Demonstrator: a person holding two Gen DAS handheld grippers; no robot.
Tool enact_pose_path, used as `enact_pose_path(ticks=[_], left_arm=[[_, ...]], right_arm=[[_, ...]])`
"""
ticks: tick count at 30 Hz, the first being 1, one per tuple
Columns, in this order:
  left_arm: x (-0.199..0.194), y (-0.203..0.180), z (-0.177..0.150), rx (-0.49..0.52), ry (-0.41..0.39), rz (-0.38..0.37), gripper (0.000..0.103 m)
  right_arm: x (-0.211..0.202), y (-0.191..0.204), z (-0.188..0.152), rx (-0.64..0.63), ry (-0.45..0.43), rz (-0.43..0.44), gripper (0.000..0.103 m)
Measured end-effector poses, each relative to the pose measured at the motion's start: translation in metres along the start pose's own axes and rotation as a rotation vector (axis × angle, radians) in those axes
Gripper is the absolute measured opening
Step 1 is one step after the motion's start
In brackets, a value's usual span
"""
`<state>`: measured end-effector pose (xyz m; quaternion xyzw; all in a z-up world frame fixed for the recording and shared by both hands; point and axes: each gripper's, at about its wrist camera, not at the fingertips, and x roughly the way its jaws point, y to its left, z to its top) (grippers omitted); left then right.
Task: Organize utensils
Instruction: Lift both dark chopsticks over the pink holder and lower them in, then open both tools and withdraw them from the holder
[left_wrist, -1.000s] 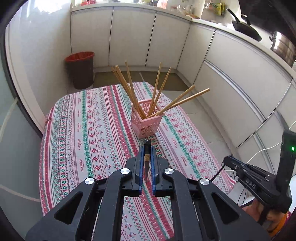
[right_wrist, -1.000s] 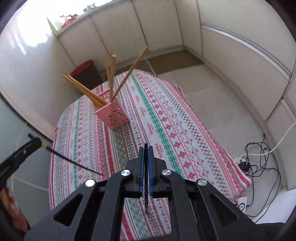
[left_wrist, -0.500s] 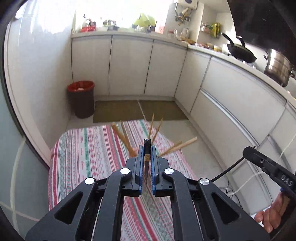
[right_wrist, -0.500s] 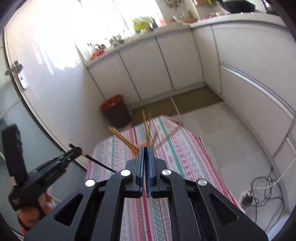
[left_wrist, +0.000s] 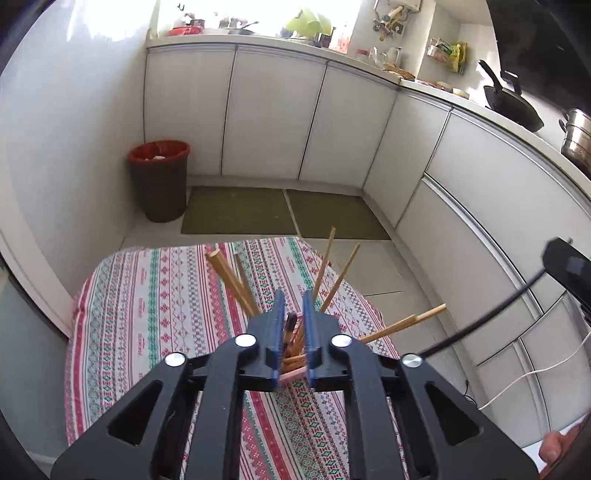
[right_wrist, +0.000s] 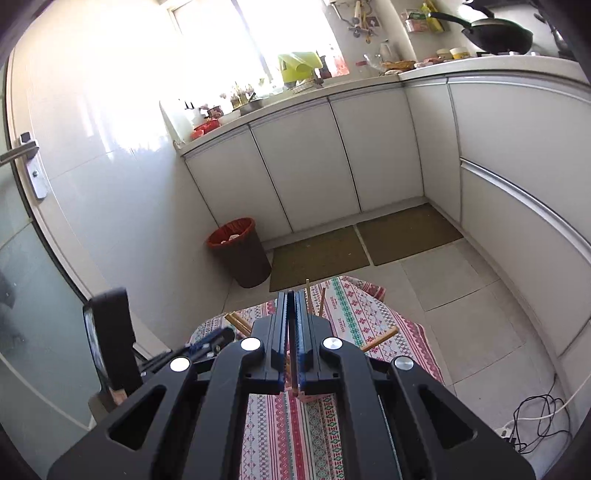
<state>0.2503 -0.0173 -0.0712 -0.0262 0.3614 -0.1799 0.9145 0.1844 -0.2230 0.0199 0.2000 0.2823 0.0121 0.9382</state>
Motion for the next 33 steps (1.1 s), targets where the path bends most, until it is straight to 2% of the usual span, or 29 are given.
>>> enact_pose_path(ticks=[1, 6, 8, 18, 21, 23, 27, 29, 33], left_arm=[[-0.007, 0.006, -0.003, -0.016, -0.016, -0.011, 0.026], [-0.04, 0.024, 0.002, -0.086, -0.094, -0.015, 0.027], [-0.05, 0.031, 0.003, -0.113, -0.109, 0.004, 0.034], [-0.055, 0.051, 0.002, -0.16, -0.124, 0.071, 0.035], [-0.058, 0.052, 0.001, -0.157, -0.139, 0.089, 0.035], [-0.063, 0.052, 0.001, -0.15, -0.157, 0.1, 0.036], [-0.072, 0.05, -0.001, -0.14, -0.197, 0.123, 0.042], [-0.08, 0.046, -0.002, -0.131, -0.225, 0.134, 0.048], [-0.096, 0.032, -0.009, -0.101, -0.286, 0.159, 0.069]], right_arm=[[0.005, 0.001, -0.001, -0.007, 0.002, -0.005, 0.004], [0.024, 0.011, -0.004, -0.046, -0.013, -0.034, 0.004], [0.03, 0.015, -0.004, -0.055, -0.022, -0.038, 0.004], [0.079, 0.027, -0.024, -0.093, -0.031, -0.058, 0.006], [0.09, 0.028, -0.032, -0.106, -0.024, -0.059, 0.011], [0.084, 0.026, -0.034, -0.104, -0.033, -0.064, 0.029], [0.062, 0.025, -0.036, -0.117, -0.067, -0.086, 0.034], [0.046, 0.024, -0.037, -0.127, -0.092, -0.102, 0.04], [0.021, 0.025, -0.04, -0.162, -0.135, -0.145, 0.048]])
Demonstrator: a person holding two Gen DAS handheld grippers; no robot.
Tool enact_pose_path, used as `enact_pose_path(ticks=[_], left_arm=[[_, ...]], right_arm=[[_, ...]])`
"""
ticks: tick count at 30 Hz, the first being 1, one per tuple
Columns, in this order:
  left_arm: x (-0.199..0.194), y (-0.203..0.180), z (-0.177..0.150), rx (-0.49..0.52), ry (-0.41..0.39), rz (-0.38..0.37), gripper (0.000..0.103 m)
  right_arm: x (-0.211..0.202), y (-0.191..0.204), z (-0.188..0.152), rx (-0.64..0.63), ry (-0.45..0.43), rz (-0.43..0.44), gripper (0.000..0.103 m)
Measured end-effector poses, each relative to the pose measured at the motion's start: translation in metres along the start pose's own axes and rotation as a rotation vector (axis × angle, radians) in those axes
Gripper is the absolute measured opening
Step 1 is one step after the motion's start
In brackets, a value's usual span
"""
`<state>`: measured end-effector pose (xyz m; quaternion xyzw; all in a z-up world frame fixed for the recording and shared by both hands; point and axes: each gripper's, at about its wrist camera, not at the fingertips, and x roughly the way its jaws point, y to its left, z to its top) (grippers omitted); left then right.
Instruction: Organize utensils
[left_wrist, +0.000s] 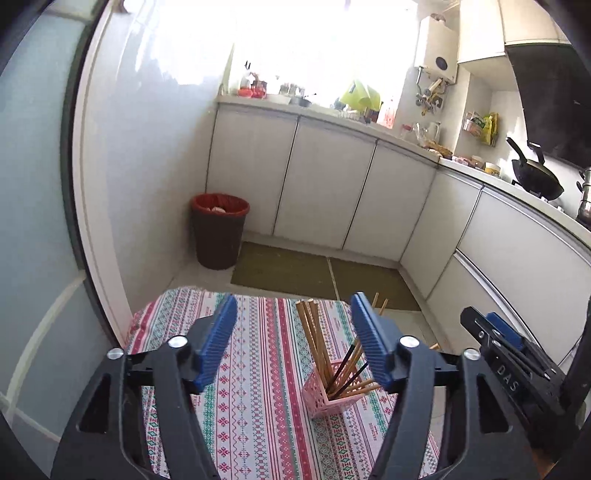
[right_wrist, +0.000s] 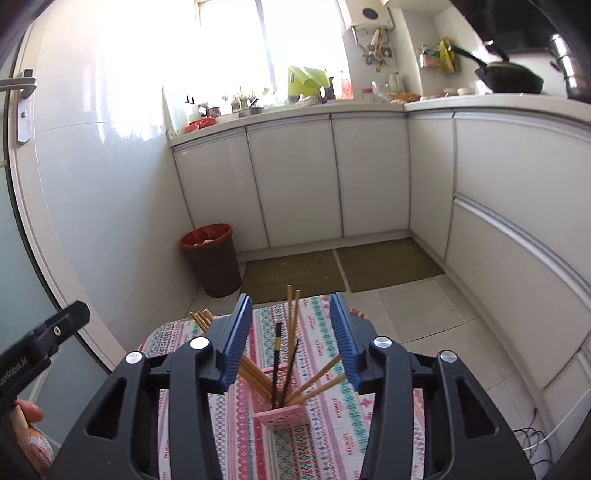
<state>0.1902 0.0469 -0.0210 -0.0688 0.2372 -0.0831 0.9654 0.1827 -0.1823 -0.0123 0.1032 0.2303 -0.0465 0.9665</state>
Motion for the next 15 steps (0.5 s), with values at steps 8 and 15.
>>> enact_pose_path(ticks=[8, 15], left_arm=[[-0.025, -0.02, -0.019, 0.043, -0.053, 0.036, 0.096], [-0.038, -0.038, -0.034, 0.112, -0.052, 0.053, 0.096]], right_arm=[[-0.043, -0.014, -0.008, 0.018, -0.05, -0.071, 0.079], [-0.074, -0.037, -0.022, 0.076, -0.064, -0.15, 0.096]])
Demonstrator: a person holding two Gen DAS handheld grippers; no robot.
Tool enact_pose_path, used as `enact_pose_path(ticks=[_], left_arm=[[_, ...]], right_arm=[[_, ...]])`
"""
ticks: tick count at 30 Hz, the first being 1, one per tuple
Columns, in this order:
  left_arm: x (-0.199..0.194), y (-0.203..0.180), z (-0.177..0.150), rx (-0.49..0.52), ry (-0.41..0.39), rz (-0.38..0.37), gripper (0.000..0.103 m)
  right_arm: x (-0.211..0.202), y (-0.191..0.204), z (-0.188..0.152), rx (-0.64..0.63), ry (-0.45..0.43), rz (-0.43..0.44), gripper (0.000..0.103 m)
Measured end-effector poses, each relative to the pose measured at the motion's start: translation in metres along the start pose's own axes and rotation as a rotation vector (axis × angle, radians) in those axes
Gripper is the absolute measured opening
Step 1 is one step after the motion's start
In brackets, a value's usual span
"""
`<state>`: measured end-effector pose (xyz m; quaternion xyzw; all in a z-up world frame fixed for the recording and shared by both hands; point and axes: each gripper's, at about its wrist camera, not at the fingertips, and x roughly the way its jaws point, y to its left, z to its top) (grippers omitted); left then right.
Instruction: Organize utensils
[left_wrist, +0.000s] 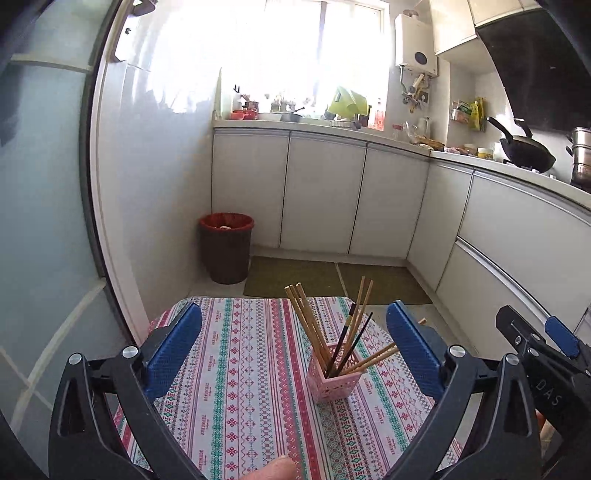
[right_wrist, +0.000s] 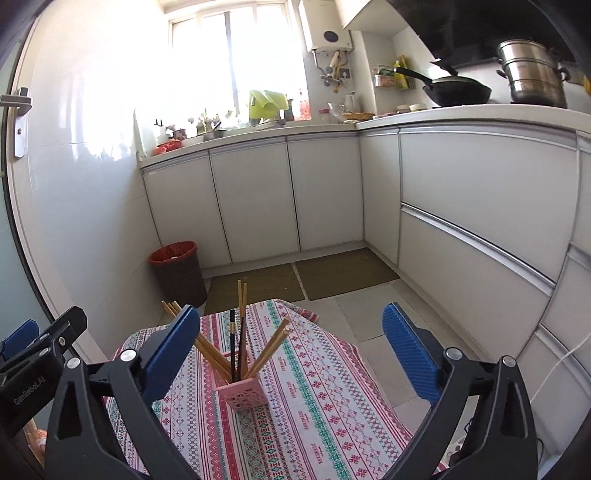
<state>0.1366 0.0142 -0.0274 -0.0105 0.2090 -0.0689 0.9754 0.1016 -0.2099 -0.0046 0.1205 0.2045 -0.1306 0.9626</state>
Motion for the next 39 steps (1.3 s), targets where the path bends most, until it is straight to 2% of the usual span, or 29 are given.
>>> enact_pose_path(ticks=[6, 12, 18, 23, 39], left_arm=[[-0.009, -0.018, -0.016, 0.039, 0.03, -0.027, 0.096], [-0.015, -0.032, -0.027, 0.059, 0.048, -0.013, 0.096], [-0.015, -0.044, -0.036, 0.091, 0.066, 0.014, 0.096], [-0.014, -0.045, -0.041, 0.077, 0.102, 0.001, 0.096], [-0.02, -0.046, -0.043, 0.062, 0.086, 0.018, 0.096]], right_arm=[[-0.016, -0.026, -0.017, 0.016, 0.022, -0.077, 0.096], [-0.016, -0.047, -0.029, 0.049, 0.054, -0.114, 0.096], [-0.016, -0.054, -0.036, 0.052, 0.081, -0.12, 0.096], [-0.019, -0.053, -0.037, 0.044, 0.09, -0.115, 0.096], [-0.029, -0.046, -0.038, 0.007, 0.094, -0.117, 0.096]])
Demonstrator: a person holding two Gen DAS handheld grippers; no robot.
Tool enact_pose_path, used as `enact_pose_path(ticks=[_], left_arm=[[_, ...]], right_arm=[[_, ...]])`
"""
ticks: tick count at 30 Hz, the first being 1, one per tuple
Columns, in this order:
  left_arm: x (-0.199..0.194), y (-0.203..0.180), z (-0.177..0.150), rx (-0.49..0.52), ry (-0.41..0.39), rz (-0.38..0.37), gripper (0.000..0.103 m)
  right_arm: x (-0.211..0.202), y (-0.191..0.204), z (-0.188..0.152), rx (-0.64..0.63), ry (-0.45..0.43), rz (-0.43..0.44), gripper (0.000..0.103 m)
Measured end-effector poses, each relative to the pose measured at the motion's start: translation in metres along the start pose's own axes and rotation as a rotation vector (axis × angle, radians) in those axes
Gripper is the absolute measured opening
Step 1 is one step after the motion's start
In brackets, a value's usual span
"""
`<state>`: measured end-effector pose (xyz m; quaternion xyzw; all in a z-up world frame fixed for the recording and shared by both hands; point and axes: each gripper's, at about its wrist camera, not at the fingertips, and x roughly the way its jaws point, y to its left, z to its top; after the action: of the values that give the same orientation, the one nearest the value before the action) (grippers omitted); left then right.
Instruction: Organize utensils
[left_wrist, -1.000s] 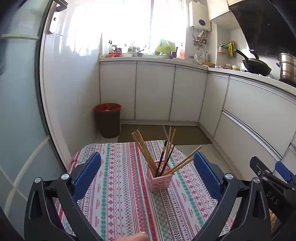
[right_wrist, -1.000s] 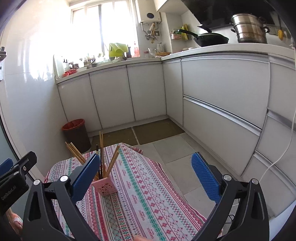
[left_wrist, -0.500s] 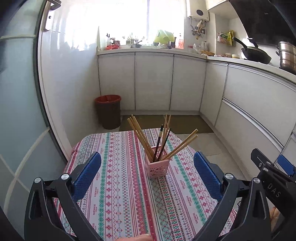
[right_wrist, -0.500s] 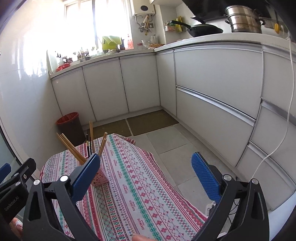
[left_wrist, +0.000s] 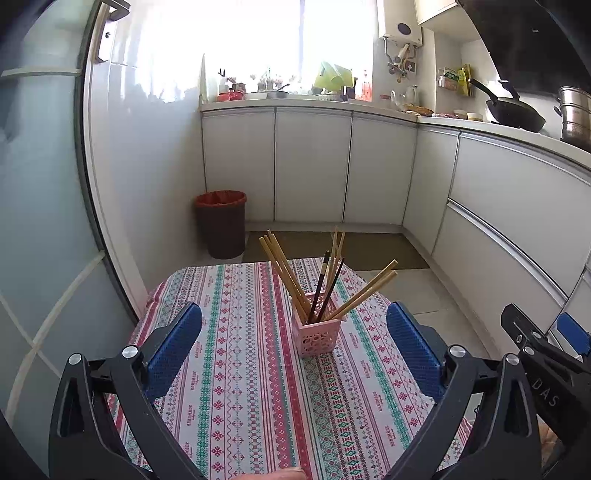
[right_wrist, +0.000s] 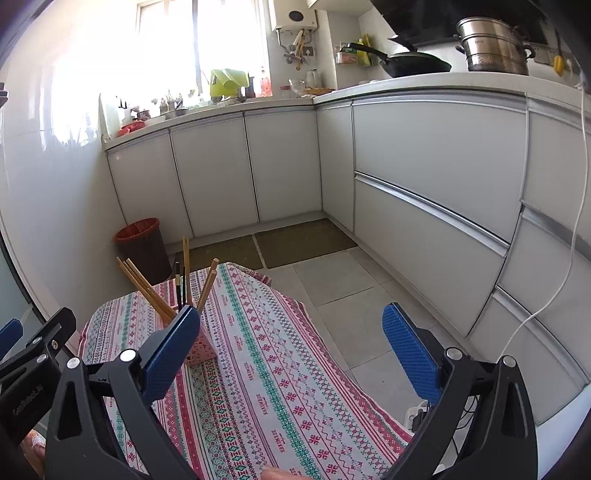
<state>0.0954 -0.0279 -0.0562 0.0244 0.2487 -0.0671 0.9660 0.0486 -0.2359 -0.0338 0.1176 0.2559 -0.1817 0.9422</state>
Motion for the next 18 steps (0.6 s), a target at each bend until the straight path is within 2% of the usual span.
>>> enact_pose_path(ticks=[18], left_arm=[[-0.008, -0.004, 0.004, -0.037, -0.02, -0.012, 0.096]], right_arm=[[-0.012, -0.009, 0.004, 0.009, -0.027, -0.047, 0.096]])
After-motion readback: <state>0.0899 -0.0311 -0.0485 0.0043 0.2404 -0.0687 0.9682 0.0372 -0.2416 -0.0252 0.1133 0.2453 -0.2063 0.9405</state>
